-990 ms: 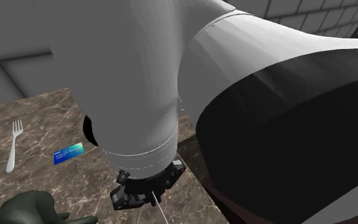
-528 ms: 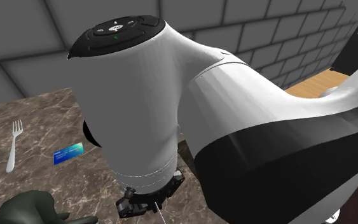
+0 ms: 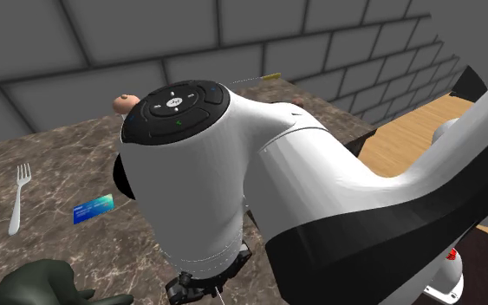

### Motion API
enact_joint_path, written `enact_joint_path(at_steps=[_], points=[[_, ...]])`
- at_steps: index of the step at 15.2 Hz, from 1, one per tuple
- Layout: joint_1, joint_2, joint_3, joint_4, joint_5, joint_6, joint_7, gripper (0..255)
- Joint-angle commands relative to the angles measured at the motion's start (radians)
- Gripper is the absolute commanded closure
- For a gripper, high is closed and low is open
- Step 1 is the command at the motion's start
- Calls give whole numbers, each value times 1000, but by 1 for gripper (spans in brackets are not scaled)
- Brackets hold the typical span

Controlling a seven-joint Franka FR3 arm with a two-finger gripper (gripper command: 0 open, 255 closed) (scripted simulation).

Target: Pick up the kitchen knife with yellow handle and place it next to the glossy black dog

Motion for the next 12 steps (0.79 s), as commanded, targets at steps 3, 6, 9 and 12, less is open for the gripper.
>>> enact_joint_path(at_steps=[3, 6, 9, 12], points=[[0, 3, 0, -1, -3, 4, 2, 255], [0, 3, 0, -1, -3, 4, 2, 255], [0, 3, 0, -1, -3, 4, 2, 0], [0, 3, 0, -1, -3, 4, 2, 0]])
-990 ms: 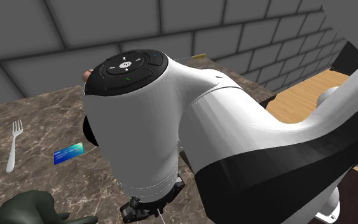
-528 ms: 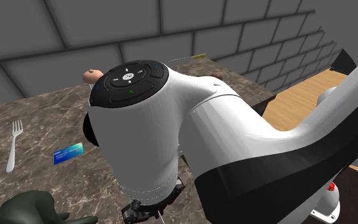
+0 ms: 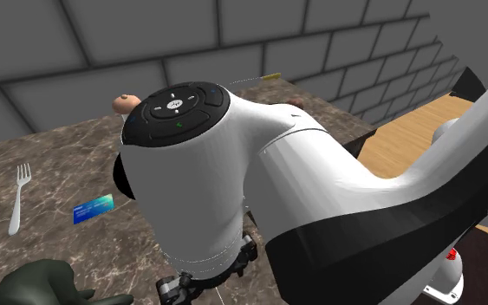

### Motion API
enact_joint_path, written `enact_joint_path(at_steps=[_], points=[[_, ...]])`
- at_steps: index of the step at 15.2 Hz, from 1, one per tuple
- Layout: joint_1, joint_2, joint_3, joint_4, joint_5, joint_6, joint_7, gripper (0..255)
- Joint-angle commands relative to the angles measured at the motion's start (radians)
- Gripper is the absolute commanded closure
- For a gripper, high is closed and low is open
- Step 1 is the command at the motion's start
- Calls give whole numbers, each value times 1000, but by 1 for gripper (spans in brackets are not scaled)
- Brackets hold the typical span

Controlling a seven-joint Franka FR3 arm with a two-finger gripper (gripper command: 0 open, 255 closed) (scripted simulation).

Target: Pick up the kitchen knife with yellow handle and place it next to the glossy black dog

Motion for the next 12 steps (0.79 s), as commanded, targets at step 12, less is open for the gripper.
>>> enact_joint_path(at_steps=[12], points=[[0, -83, -10, 65, 67, -127, -50, 0]])
